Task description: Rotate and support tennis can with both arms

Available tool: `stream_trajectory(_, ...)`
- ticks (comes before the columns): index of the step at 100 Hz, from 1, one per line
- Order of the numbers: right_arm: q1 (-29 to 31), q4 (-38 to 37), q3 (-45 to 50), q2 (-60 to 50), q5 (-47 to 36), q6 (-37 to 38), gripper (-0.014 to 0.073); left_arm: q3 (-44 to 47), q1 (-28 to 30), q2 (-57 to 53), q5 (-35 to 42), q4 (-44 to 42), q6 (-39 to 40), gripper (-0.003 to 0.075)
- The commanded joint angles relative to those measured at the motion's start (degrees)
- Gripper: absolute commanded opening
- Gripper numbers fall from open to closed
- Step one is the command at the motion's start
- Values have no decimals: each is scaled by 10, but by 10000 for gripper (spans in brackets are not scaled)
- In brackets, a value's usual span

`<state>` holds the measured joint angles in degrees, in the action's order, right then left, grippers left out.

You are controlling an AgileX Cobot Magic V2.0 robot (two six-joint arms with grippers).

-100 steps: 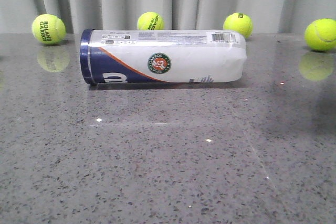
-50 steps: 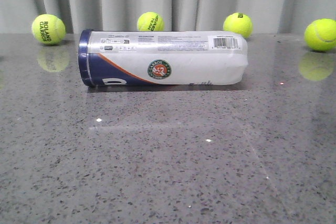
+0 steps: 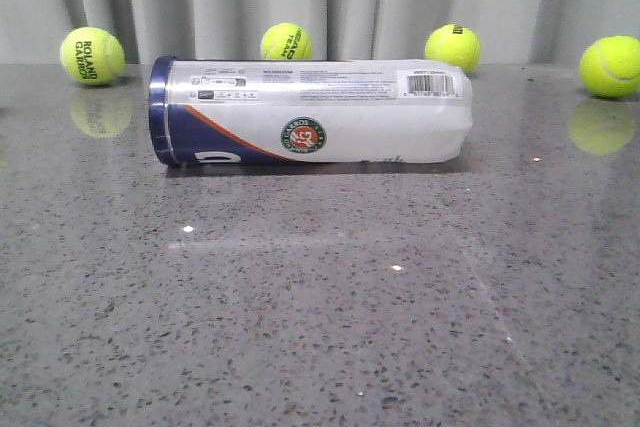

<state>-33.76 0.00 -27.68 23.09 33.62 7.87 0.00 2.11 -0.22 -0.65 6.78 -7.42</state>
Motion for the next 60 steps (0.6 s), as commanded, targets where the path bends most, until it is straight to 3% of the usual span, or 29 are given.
stream_trajectory(1, 3, -4, -8, -17, -53, -1, -67, 8, 1, -20, 45, 4, 7, -20)
stream_trajectory(42, 3, -4, -8, -30, -44, -1, -67, -127, 1, 52, -49, 41, 7, -20)
stream_trajectory(60, 3, -4, -8, -30, -44, -1, -67, -207, 1, 151, -149, 41, 7, -20)
